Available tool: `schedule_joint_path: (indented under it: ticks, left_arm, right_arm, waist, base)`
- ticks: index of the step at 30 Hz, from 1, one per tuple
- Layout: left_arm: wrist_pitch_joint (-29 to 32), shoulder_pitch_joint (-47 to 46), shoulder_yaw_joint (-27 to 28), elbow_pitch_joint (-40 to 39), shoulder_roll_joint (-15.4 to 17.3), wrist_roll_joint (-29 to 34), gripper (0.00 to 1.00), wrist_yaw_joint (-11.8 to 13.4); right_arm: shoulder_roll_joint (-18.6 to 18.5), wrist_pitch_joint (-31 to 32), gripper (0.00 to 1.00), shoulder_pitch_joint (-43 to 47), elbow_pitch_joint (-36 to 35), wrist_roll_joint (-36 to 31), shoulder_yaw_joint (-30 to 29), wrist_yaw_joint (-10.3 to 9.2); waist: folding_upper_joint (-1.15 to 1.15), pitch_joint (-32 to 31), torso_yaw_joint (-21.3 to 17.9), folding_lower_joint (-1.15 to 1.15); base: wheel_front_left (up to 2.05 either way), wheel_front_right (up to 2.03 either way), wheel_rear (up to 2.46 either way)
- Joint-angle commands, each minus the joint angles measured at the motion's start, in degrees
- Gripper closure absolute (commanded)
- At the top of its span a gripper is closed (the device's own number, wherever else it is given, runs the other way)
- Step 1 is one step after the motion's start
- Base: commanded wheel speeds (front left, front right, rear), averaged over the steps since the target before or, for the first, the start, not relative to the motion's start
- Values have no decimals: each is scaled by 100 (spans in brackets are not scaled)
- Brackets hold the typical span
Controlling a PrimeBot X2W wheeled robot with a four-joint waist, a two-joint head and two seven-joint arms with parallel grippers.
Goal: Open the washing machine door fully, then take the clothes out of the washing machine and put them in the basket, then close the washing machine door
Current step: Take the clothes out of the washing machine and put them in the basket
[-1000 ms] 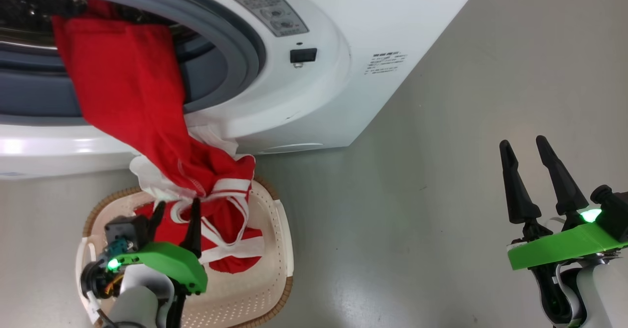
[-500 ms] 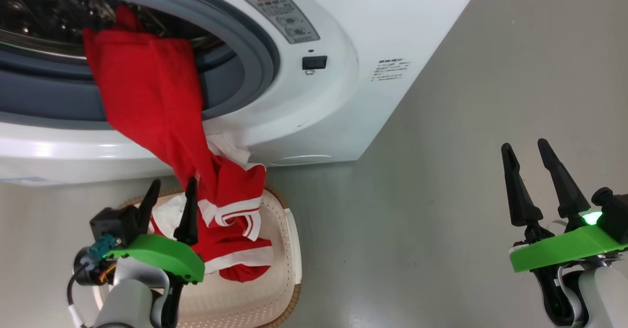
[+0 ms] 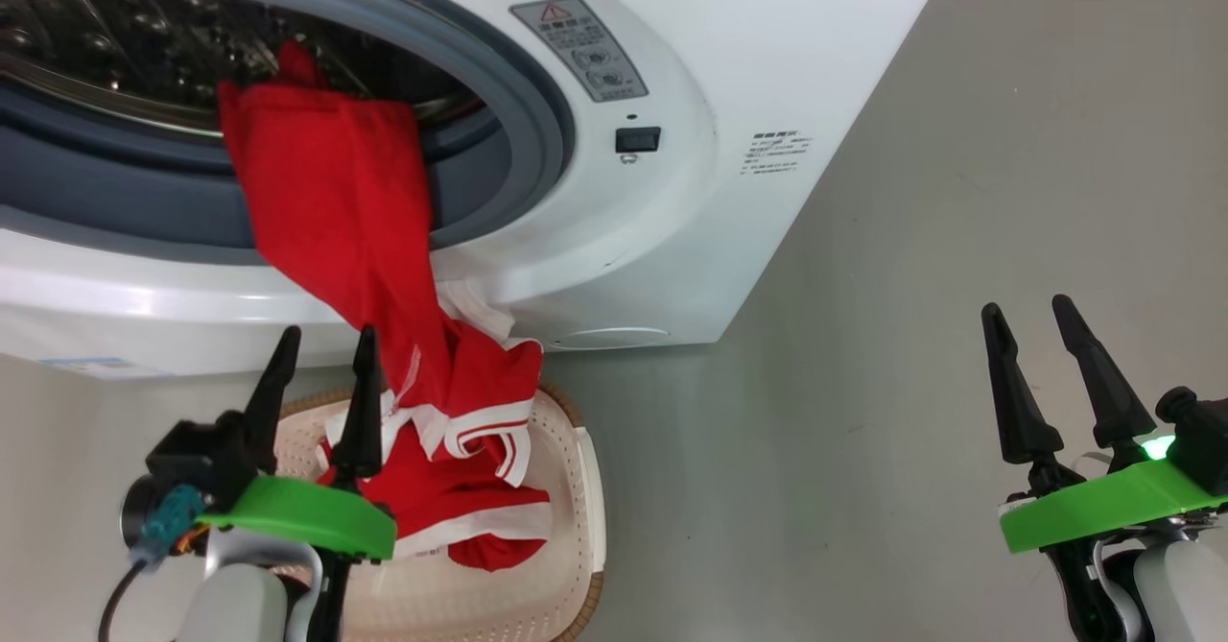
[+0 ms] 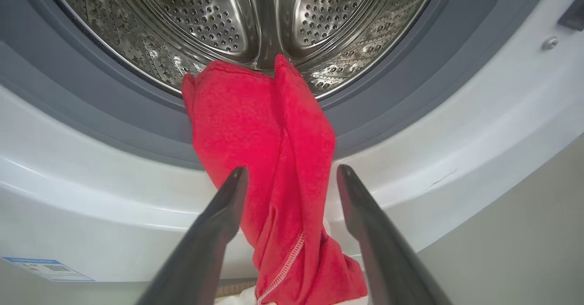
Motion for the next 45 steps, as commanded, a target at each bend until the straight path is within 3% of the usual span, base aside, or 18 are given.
schedule_joint_path:
  ticks: [1,14,23,30,34,45]
  left_arm:
    - [-28,156,165,-205,109,23,0,47]
    - [-28,1053,281,-1358,109,43,0,242]
    - [-28,1090,91,-1511,109,36,0,373]
    - [-28,674,-213,-1072,109,43,0,350]
    - [15,33,-322,-437,121,56,0,278]
    - [800,-1936,-319,1096,283,-125,0,225]
  right_arm:
    - [-98,-37,0,108,-124,-44,117,37]
    - [-104,-37,0,221,-126,-23,104,37]
    - [-83,-37,0,206,-135,-25,108,37]
    - [-67,-37,0,227,-137,-29,89,37]
    - [-52,-37,0,221,-127,-37,127,37]
    - [-11,-37,0,77,-137,-10,216,37]
  waist:
    - [0,-32,16,0]
    - [0,-115,-47,0]
    - [0,-70,-58,0]
    - [0,-66,-40,0]
    - [0,-50,-41,0]
    - [0,156,-144,0]
  base:
    - [0,0,0]
    - [0,0,0]
    - [0,0,0]
    - [0,0,0]
    - [0,0,0]
    - [0,0,0]
